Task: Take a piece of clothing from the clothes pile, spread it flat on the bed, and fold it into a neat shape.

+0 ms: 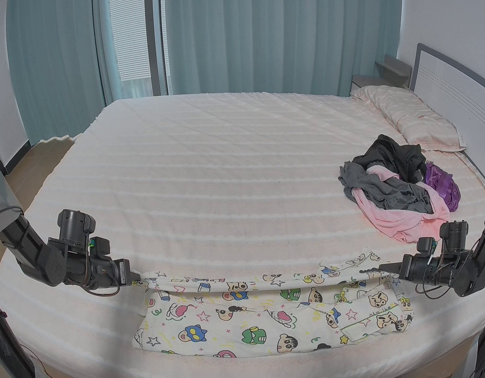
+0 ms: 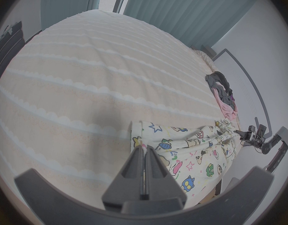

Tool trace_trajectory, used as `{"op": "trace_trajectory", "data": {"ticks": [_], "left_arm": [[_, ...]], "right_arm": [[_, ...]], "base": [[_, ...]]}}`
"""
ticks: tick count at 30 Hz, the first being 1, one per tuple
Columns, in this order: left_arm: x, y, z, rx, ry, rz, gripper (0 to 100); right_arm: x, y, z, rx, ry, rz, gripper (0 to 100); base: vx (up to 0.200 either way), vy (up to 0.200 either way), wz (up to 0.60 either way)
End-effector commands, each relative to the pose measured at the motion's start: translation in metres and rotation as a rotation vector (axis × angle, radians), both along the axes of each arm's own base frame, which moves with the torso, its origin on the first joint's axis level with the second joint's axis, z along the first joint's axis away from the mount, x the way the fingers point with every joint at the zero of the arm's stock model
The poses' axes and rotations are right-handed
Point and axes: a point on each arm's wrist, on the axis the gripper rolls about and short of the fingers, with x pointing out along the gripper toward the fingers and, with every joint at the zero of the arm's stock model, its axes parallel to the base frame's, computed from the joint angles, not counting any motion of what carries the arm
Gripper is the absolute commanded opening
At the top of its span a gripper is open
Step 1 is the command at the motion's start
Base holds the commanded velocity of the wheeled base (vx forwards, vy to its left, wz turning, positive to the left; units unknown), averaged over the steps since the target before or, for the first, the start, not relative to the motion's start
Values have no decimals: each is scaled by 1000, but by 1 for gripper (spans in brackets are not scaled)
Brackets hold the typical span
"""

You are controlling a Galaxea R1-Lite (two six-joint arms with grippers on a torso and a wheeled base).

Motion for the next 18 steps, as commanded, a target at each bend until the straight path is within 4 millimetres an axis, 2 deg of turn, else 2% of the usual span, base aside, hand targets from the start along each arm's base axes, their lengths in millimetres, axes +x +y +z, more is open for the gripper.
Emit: {"op": "trace_trajectory", "data": {"ticks": [1, 18], "left_arm": [[-4, 0, -5, 1, 24, 1, 0], [-24, -1, -24, -40, 134, -31, 0]], "right_arm": [[-7, 0, -6, -15, 24, 19, 0], [-25, -2, -26, -78, 84, 66, 0]], "base": [[0, 0, 0], [0, 0, 0]]}}
